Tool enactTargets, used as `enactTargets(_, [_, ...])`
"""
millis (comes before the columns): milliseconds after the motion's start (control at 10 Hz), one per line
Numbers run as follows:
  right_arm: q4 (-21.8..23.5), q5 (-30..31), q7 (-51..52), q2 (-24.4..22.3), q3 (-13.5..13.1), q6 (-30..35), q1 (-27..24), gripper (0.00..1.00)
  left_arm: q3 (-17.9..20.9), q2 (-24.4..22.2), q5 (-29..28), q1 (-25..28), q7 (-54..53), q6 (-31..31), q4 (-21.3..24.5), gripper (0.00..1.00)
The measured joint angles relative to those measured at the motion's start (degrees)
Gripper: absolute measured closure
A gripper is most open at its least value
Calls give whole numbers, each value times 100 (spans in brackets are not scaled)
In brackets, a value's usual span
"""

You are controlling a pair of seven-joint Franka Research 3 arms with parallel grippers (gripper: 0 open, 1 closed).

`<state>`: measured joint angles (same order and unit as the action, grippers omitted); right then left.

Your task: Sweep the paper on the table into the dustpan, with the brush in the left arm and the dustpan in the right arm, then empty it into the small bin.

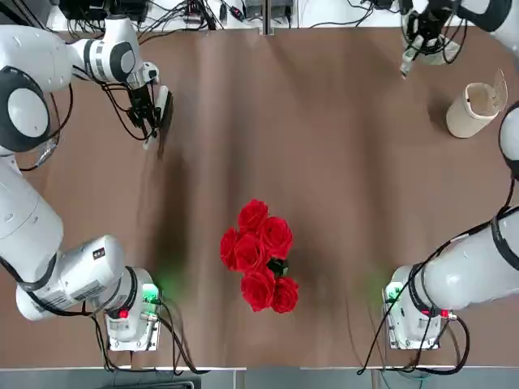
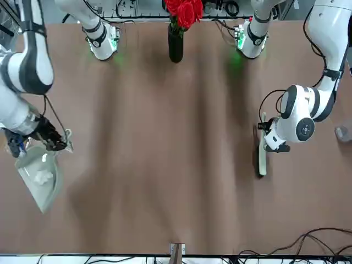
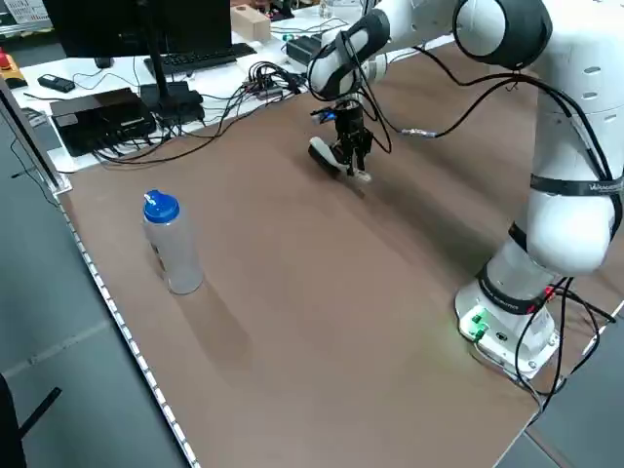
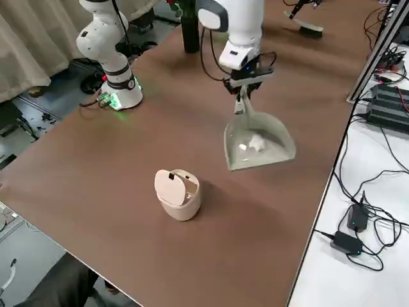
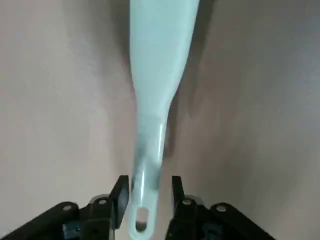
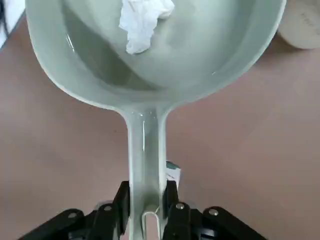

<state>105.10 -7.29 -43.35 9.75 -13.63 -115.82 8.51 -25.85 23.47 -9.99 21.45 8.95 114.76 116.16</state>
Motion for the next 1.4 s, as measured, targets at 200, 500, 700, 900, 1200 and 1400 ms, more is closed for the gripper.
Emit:
enactTargets(200, [-11, 192, -8, -77, 35, 124, -366, 67, 1, -45, -5, 36, 0, 3, -88, 31])
enactTargets(500, [-16, 219, -759, -189, 47, 192, -620, 67, -2, -425, -4, 55, 5, -471, -608, 0])
enactTargets(700, [-16, 228, -1664, -202, 80, 229, -631, 67, -11, -616, -3, 37, 9, -1027, -1259, 0])
enactTargets(900, [-11, 229, -2189, -226, 281, 418, -641, 67, -53, -673, 25, 25, 34, -1316, -1820, 0])
enactTargets(1200, [202, 230, -2735, -486, 414, 468, -685, 67, -71, -829, 227, 37, 55, -1479, -2257, 0])
enactTargets(1400, [404, 215, -2761, -765, 411, 468, -934, 67, -51, -1022, 242, 29, 56, -1585, -2344, 0])
